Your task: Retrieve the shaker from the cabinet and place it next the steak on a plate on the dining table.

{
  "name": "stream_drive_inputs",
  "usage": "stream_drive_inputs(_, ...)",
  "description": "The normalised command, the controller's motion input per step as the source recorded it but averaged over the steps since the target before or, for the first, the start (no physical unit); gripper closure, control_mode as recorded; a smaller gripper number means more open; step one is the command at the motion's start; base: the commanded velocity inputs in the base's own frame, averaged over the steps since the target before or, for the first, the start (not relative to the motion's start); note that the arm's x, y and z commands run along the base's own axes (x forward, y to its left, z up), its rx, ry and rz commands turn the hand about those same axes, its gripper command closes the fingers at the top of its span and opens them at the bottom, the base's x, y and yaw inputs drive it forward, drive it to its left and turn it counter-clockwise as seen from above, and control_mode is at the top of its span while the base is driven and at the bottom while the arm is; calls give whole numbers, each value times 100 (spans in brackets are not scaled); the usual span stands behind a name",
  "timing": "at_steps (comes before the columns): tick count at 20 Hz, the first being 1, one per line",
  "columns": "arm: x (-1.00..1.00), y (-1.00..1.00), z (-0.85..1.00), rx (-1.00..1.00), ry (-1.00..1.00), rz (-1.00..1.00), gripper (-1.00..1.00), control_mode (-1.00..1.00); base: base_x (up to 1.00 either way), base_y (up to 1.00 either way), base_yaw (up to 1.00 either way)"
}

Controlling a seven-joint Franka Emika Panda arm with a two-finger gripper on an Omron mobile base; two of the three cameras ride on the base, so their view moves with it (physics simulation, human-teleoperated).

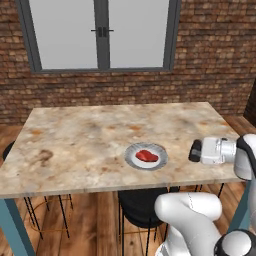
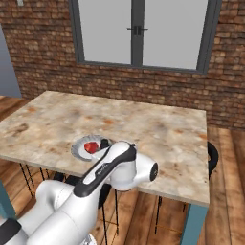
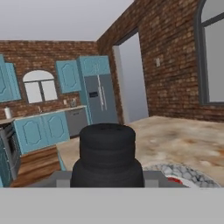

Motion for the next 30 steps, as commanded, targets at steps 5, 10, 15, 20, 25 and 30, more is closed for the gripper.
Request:
stream_drive_inputs(5,20,0,-31,0,0,3,100,-100,0,0,0)
stream_drive_inputs(10,26,0,-26,0,0,3,100,-100,0,0,0)
stream_drive_inputs(15,32,0,-23,0,0,1,100,-100,0,0,0)
stream_drive_inputs(20,30,-7,-23,0,0,0,100,-100,0,0,0)
stream_drive_inputs(25,26,-17,-23,0,0,0,100,-100,0,0,0)
stream_drive_inputs(30,24,-21,-22,0,0,0,100,-100,0,0,0)
